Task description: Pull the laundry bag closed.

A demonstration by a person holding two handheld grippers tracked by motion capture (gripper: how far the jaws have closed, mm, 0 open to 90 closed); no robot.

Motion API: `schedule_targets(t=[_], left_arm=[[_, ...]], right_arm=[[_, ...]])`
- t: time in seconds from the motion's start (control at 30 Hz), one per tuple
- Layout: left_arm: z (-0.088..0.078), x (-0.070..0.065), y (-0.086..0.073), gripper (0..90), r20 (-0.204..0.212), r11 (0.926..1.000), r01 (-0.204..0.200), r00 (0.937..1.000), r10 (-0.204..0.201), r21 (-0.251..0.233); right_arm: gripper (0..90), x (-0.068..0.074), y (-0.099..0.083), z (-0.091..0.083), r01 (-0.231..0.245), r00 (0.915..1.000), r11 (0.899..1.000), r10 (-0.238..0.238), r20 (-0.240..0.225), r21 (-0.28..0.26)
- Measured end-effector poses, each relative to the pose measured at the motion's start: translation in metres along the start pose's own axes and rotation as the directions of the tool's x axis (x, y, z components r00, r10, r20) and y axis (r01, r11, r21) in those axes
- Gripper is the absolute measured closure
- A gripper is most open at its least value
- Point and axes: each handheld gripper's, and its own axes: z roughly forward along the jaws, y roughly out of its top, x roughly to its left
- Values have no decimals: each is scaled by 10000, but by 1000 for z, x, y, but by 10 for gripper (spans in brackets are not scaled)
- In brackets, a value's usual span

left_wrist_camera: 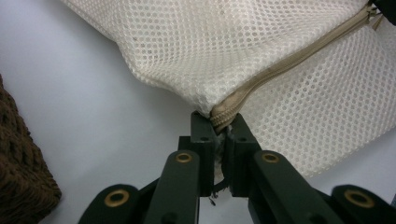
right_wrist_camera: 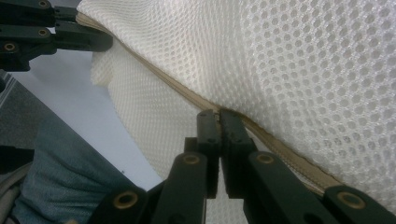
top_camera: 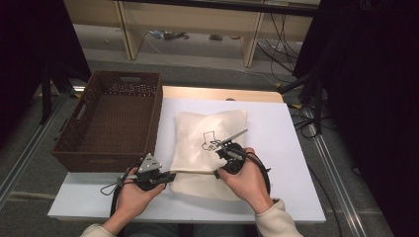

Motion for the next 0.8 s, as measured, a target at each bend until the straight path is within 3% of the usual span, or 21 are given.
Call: schedule_targets(t=[0.8], left_arm=[[1,0,0,835,4,10000,60,10000,-60,-68]], right_arm=[[885,-1,0,-1,-195,9998,9997,195,14,135]])
